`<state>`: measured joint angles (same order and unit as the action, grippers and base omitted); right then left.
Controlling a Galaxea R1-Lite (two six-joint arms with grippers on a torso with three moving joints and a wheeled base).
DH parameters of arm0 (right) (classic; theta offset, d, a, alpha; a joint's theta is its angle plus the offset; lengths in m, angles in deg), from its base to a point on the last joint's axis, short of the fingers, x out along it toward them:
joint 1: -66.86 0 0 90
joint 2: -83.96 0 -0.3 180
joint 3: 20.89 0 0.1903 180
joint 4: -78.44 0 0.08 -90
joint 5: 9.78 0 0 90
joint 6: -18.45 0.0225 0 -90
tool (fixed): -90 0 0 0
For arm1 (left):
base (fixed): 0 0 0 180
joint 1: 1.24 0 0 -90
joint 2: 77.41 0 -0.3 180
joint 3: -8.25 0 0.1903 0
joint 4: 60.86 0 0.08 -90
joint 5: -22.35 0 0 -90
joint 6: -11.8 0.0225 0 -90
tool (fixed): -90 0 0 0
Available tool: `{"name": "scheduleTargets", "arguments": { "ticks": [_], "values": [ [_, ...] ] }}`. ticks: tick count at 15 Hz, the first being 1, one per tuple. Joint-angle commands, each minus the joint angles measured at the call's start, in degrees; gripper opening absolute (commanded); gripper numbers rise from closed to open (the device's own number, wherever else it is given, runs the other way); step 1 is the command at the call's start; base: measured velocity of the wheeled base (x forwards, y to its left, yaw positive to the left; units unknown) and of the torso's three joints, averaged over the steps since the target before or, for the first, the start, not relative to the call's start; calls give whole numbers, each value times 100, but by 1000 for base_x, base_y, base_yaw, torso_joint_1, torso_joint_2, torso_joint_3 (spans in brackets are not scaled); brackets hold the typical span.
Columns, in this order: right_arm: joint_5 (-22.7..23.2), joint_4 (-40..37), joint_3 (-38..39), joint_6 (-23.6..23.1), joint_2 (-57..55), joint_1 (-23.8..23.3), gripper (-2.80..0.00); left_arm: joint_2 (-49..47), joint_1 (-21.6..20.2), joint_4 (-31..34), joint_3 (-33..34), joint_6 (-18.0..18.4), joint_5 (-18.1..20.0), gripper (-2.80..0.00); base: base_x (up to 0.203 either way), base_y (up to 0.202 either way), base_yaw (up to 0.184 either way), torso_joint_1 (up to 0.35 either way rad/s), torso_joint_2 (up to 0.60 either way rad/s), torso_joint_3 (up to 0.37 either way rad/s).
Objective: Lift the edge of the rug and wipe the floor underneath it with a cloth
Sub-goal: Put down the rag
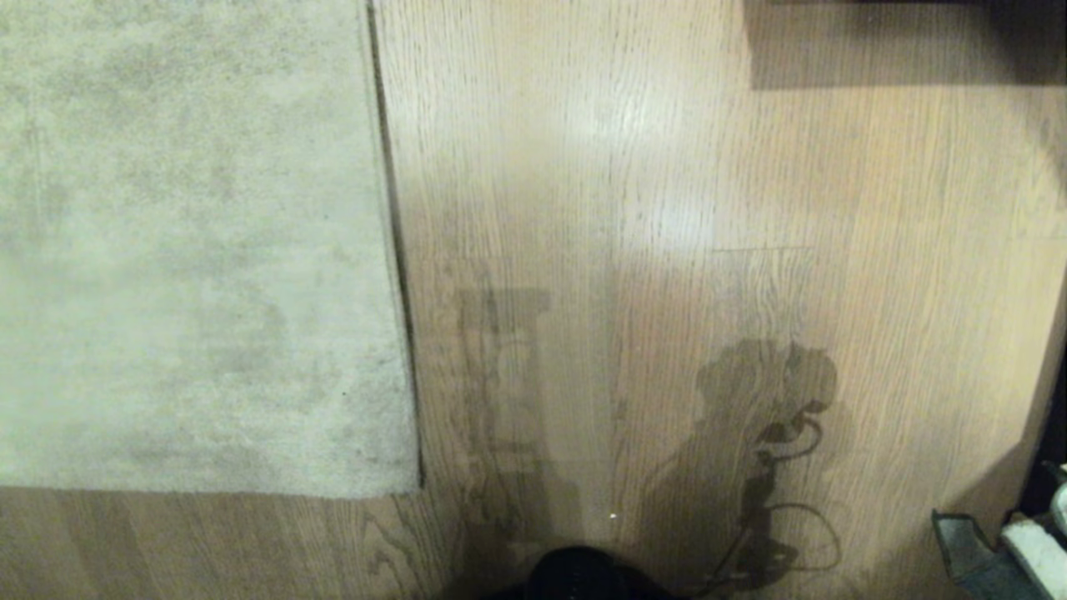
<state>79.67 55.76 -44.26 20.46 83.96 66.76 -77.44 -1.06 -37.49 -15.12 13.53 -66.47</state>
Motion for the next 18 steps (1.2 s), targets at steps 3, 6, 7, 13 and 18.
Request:
{"name": "scheduleTargets", "arguments": {
  "ticks": [3,6,7,13,18],
  "values": [
    [2,2,0,2,-9,1,-280,-6,-1,0,0,3,-4,-280,0,-187,1,1,5,3],
    [2,2,0,2,-9,1,-280,-6,-1,0,0,-5,-4,-280,0,-64,0,0,3,5],
    [2,2,0,2,-9,1,-280,-6,-1,0,0,-5,-4,-280,0,0,0,0,0,0],
    [2,2,0,2,-9,1,-280,-6,-1,0,0,-23,-4,-280,0,0,0,0,0,0],
    [2,2,0,2,-9,1,-280,-6,-1,0,0,-32,-4,-280,0,0,0,0,0,0]
  ]
}}
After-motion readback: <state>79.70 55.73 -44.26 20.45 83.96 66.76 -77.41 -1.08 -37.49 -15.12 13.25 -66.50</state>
